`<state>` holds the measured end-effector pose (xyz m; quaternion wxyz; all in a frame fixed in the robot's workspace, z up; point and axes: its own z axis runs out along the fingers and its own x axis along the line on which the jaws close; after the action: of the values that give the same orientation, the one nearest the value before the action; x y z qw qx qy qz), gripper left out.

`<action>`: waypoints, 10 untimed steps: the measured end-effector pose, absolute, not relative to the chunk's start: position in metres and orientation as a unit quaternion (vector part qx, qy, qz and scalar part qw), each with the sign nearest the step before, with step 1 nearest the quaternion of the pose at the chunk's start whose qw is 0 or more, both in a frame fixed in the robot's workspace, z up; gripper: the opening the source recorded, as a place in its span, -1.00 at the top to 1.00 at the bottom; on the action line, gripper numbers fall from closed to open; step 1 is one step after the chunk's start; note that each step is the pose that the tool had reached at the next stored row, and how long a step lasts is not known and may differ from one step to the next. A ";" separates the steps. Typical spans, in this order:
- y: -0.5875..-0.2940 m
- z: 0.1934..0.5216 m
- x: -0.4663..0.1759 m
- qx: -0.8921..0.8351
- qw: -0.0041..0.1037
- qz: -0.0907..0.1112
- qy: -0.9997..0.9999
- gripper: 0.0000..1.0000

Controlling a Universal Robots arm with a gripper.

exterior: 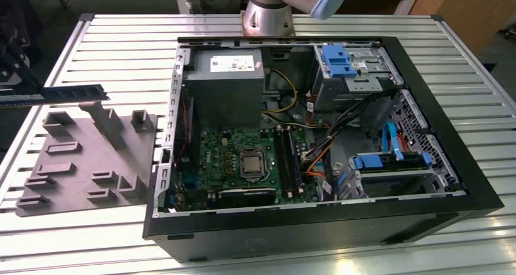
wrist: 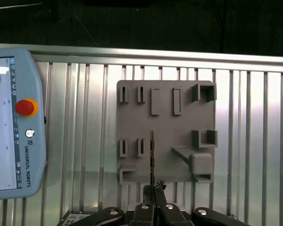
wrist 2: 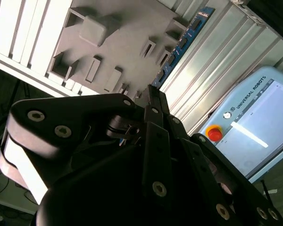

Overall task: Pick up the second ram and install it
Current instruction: 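Pick up the second ram and move it above second insertion slot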

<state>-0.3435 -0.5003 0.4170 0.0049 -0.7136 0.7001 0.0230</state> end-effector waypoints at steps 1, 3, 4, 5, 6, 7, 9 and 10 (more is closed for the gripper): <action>-0.500 0.417 -0.342 -0.714 0.005 0.023 0.700 0.77; -0.500 0.417 -0.340 -0.714 0.005 0.023 0.700 0.77; -0.500 0.417 -0.339 -0.714 0.005 0.023 0.700 0.77; -0.500 0.417 -0.337 -0.714 0.005 0.023 0.700 0.77; -0.500 0.417 -0.336 -0.714 0.005 0.023 0.700 0.77; -0.500 0.417 -0.335 -0.714 0.005 0.023 0.700 0.77; -0.500 0.417 -0.332 -0.714 0.005 0.023 0.700 0.77; -0.500 0.417 -0.331 -0.714 0.005 0.023 0.700 0.77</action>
<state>-0.3306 -0.5003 0.4171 0.0049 -0.7136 0.7001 0.0230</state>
